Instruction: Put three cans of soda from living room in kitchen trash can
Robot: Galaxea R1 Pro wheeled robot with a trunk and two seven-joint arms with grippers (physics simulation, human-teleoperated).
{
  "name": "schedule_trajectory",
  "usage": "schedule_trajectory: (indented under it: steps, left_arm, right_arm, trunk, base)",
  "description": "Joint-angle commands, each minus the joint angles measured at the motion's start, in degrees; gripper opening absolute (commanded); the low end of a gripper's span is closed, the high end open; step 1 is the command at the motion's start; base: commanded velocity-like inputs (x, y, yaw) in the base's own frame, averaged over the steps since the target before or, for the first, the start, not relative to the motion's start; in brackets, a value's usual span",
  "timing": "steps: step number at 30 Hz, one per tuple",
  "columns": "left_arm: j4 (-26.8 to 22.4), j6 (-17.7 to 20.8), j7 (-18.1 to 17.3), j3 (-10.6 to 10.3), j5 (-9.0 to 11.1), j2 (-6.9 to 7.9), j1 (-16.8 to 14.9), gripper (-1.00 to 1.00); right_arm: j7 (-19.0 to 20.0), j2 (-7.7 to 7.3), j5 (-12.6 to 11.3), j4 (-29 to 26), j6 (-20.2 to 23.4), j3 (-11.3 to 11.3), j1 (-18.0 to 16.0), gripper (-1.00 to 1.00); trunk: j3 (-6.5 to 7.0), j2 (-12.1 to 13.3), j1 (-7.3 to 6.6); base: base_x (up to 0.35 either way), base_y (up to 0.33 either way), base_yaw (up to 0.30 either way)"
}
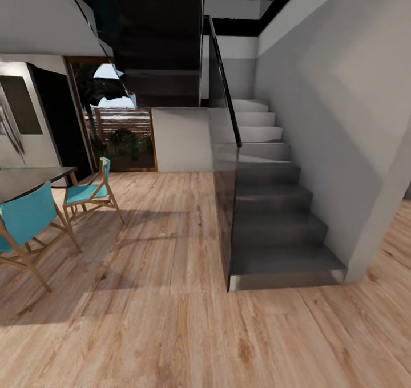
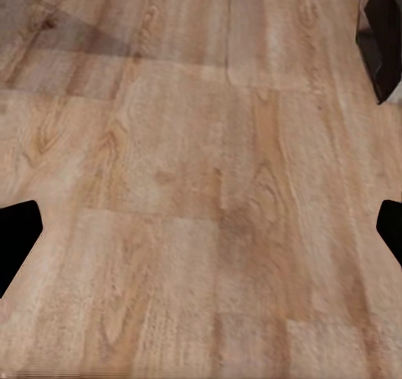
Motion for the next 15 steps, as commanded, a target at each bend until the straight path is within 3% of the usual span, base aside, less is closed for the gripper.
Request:
schedule_trajectory:
  steps: [1, 15]
  left_arm:
    - [0.0, 0.0, 0.0, 0.0, 0.0, 0.00, 0.0, 1.00]
    - [0.0, -0.1, 0.0, 0.0, 0.0, 0.00, 0.0, 1.00]
  right_arm:
    - [0.0, 0.00, 0.0, 0.0, 0.0, 0.0, 0.0, 1.00]
    - [0.0, 0.08, 0.0, 0.3, 0.0, 0.0, 0.0, 1.00]
  trunk:
    - [0.00, 0.0, 0.00]
    - [0.00, 0.0, 0.00]
  base:
    - [0.000, 0.000, 0.248]
    - [0.000, 0.000, 0.248]
